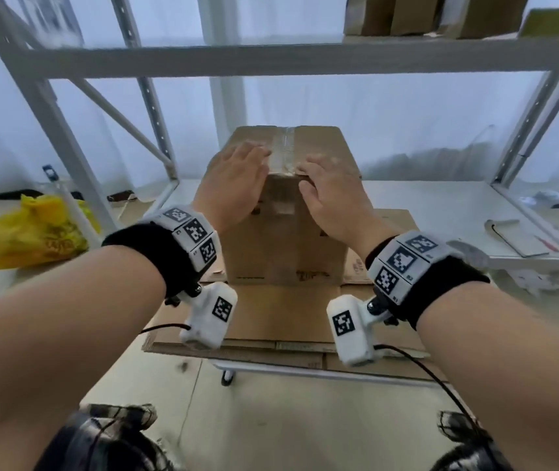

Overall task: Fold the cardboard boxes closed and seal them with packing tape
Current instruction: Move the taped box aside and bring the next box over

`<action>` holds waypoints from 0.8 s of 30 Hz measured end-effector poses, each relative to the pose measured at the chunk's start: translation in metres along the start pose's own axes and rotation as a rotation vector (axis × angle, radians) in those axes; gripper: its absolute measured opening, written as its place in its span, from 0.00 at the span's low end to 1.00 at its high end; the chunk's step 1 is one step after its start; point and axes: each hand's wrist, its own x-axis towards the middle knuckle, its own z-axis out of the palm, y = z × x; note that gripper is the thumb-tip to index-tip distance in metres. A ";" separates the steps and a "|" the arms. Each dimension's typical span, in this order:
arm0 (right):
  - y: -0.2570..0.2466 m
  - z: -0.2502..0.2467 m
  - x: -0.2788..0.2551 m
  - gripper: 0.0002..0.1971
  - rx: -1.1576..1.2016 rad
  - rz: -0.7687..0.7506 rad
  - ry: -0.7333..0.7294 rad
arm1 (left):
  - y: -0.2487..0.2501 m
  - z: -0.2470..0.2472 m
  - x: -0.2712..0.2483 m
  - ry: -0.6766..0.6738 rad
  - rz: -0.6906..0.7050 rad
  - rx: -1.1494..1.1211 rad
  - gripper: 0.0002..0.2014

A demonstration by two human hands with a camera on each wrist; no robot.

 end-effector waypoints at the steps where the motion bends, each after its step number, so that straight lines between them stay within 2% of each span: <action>1: 0.001 0.002 0.011 0.22 0.004 0.000 -0.052 | -0.007 -0.001 0.007 -0.031 -0.011 -0.006 0.19; 4: 0.004 -0.003 0.042 0.24 0.010 0.024 -0.228 | -0.017 -0.006 0.029 -0.205 -0.040 -0.085 0.21; 6: 0.004 -0.007 0.057 0.21 0.088 0.020 -0.341 | -0.019 -0.006 0.034 -0.328 -0.063 -0.152 0.22; 9: 0.002 -0.005 0.061 0.26 0.111 0.028 -0.420 | -0.029 0.002 0.026 -0.403 -0.009 -0.109 0.23; 11: 0.006 0.003 0.055 0.28 -0.032 -0.011 -0.389 | -0.036 0.010 0.021 -0.377 0.042 -0.037 0.23; 14: 0.010 0.017 0.044 0.28 -0.214 -0.095 -0.235 | -0.041 0.021 0.017 -0.286 0.092 -0.007 0.23; 17: 0.008 0.032 0.039 0.29 -0.286 -0.100 -0.113 | -0.040 0.029 0.012 -0.205 0.106 0.063 0.25; 21: 0.005 0.052 0.027 0.31 -0.337 -0.084 0.046 | -0.038 0.034 0.004 -0.148 0.074 0.131 0.33; 24: 0.005 0.062 0.019 0.27 -0.409 -0.066 0.090 | -0.036 0.034 0.001 -0.122 0.075 0.130 0.31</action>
